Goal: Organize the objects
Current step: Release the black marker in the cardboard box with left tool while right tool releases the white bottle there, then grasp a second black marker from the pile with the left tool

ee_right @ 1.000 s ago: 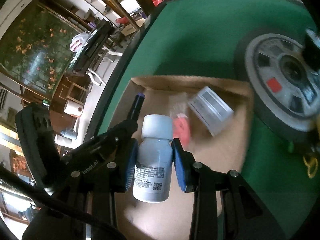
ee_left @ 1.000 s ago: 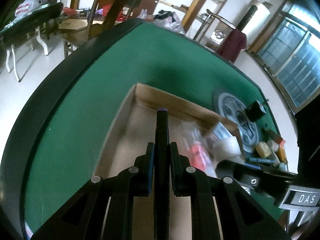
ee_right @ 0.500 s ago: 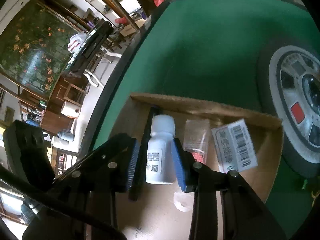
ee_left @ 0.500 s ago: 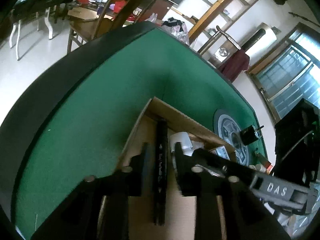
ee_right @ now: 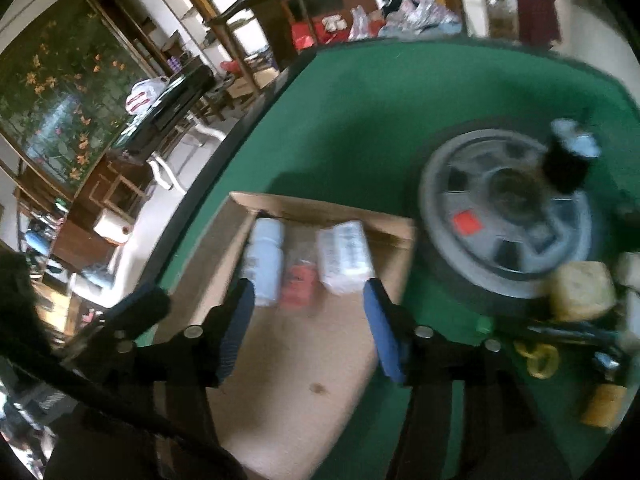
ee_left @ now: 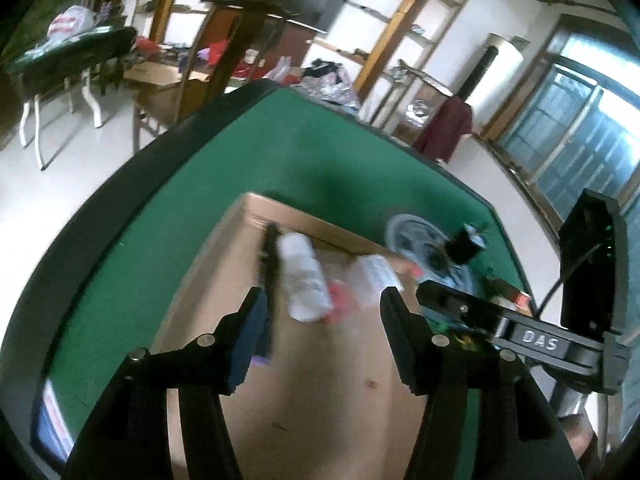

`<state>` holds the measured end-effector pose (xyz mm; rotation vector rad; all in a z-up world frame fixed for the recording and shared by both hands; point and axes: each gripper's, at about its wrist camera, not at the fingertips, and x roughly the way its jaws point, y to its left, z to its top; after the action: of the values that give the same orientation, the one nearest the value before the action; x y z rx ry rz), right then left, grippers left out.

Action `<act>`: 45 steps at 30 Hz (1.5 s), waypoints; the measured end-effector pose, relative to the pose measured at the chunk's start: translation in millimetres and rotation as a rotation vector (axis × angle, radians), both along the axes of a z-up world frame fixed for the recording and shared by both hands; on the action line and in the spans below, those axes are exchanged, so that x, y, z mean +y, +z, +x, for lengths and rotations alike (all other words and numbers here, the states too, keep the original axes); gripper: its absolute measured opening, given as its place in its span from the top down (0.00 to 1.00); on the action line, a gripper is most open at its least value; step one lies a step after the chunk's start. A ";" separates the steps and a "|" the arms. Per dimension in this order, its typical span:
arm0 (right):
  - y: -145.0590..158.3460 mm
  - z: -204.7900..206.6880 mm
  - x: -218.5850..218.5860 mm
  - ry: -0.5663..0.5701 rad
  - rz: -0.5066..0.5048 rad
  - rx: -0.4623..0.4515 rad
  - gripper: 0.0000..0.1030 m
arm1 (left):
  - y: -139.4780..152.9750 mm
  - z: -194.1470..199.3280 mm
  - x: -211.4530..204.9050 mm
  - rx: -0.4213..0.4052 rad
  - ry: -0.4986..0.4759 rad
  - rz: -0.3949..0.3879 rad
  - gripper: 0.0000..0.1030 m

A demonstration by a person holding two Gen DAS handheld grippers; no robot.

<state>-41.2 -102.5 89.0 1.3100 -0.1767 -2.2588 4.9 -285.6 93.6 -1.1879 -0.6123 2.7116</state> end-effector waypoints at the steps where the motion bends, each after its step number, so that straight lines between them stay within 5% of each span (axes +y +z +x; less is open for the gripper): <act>1: 2.2 4.0 6.4 -0.010 0.023 0.021 0.42 | 2.3 3.5 6.9 0.004 -0.011 0.002 0.48; 9: 26.9 49.0 75.2 -0.161 0.237 0.234 0.42 | 7.8 31.2 71.1 0.016 -0.091 0.012 0.48; 15: 37.3 79.8 136.4 -0.312 0.413 0.431 0.27 | -2.3 38.8 111.8 -0.024 -0.121 -0.030 0.48; 23: 21.3 66.4 267.3 -0.536 0.172 0.288 0.27 | -8.0 38.6 165.0 -0.024 -0.200 -0.105 0.48; 29: -1.0 61.2 334.8 -0.672 0.012 0.234 0.27 | -15.8 10.2 212.9 0.023 -0.321 -0.234 0.48; 32: -7.4 60.9 350.3 -0.701 -0.052 0.224 0.26 | -22.1 -12.8 237.1 0.047 -0.427 -0.317 0.48; 37: -16.7 55.8 359.6 -0.703 -0.086 0.189 0.26 | -48.0 -61.5 276.5 -0.033 -0.599 -0.370 0.48; 43: -17.2 56.2 357.9 -0.699 -0.075 0.187 0.26 | -63.6 -67.7 304.9 0.000 -0.629 -0.512 0.46; 44: -18.3 55.3 357.6 -0.699 -0.072 0.182 0.26 | -63.2 -62.9 306.5 -0.006 -0.649 -0.508 0.54; 45: -20.0 54.7 358.0 -0.699 -0.072 0.172 0.26 | -64.3 -59.3 308.0 -0.026 -0.677 -0.491 0.77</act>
<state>13.5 255.5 69.0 1.1154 -0.7437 -2.8860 -54.5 22.5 29.3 -1.2241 0.4263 2.2896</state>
